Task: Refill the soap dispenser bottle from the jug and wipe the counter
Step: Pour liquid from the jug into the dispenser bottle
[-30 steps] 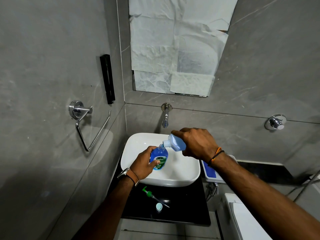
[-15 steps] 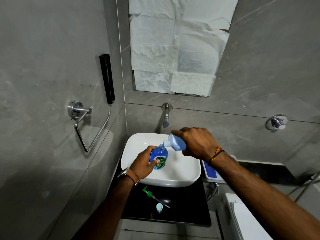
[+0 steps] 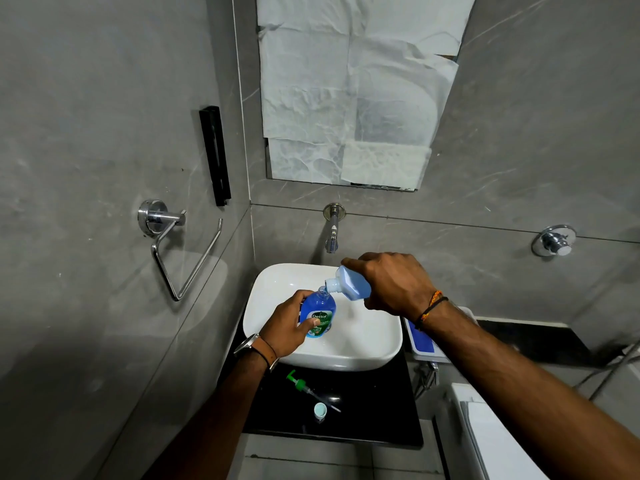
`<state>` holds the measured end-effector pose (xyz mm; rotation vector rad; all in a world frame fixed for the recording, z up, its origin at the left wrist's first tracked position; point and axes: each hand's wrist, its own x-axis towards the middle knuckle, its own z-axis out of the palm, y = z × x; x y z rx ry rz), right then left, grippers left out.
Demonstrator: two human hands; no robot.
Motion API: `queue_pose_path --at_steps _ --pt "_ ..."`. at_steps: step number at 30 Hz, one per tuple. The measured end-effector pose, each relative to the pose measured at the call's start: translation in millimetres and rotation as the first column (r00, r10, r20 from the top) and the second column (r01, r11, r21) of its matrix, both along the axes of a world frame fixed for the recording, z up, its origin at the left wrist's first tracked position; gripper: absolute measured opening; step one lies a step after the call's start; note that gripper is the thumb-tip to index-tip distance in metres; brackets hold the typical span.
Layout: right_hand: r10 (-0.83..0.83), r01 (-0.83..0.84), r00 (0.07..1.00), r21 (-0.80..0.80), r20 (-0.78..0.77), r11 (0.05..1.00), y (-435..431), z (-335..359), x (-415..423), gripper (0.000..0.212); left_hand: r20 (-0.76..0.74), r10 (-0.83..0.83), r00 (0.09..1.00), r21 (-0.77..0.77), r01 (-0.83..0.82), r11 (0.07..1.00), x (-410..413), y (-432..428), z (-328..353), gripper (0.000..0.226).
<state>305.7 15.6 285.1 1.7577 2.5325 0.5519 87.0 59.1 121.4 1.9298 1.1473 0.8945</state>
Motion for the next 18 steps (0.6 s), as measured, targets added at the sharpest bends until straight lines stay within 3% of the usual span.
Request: queue_pose_path --at_steps 18 --pt "0.003 -0.003 1.000 0.006 0.003 1.000 -7.0 1.4 -1.0 0.077 -0.010 -0.002 1.000 -0.012 0.002 1.000 -2.0 -6.9 2.9 0.046"
